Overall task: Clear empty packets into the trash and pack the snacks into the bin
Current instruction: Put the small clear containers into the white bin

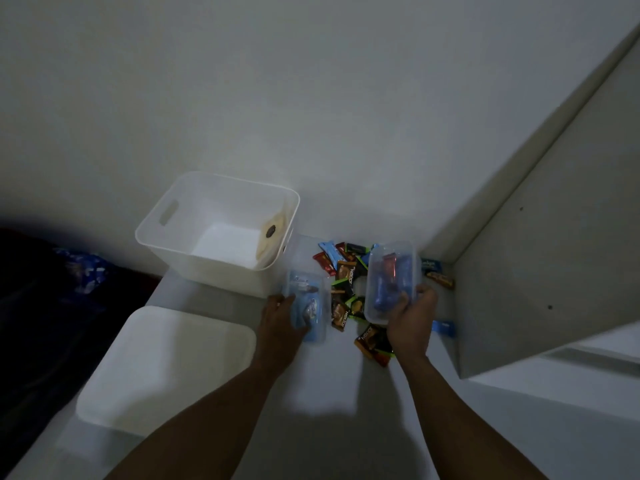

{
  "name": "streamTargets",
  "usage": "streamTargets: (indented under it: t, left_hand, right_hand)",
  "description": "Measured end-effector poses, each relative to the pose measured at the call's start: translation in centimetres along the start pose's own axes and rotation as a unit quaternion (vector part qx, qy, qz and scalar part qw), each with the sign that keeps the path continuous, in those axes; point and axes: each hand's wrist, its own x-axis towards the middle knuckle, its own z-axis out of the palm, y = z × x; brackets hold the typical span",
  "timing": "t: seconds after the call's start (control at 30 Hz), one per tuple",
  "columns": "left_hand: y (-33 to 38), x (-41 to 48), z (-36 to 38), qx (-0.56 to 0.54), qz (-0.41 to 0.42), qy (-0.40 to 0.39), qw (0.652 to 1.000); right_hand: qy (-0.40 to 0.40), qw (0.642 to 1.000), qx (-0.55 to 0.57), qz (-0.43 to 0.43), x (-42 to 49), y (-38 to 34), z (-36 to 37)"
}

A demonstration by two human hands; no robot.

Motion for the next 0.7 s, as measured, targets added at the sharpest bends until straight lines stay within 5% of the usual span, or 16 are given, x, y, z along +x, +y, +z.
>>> streamTargets:
  t: [0.7]
  left_hand:
    - [-11.2, -10.5, 0.3, -0.186, -0.088, -0.162, 0.965]
  right_hand:
    - [-0.017, 0.985, 0.08, 0.15, -19.8, 0.4, 2.7]
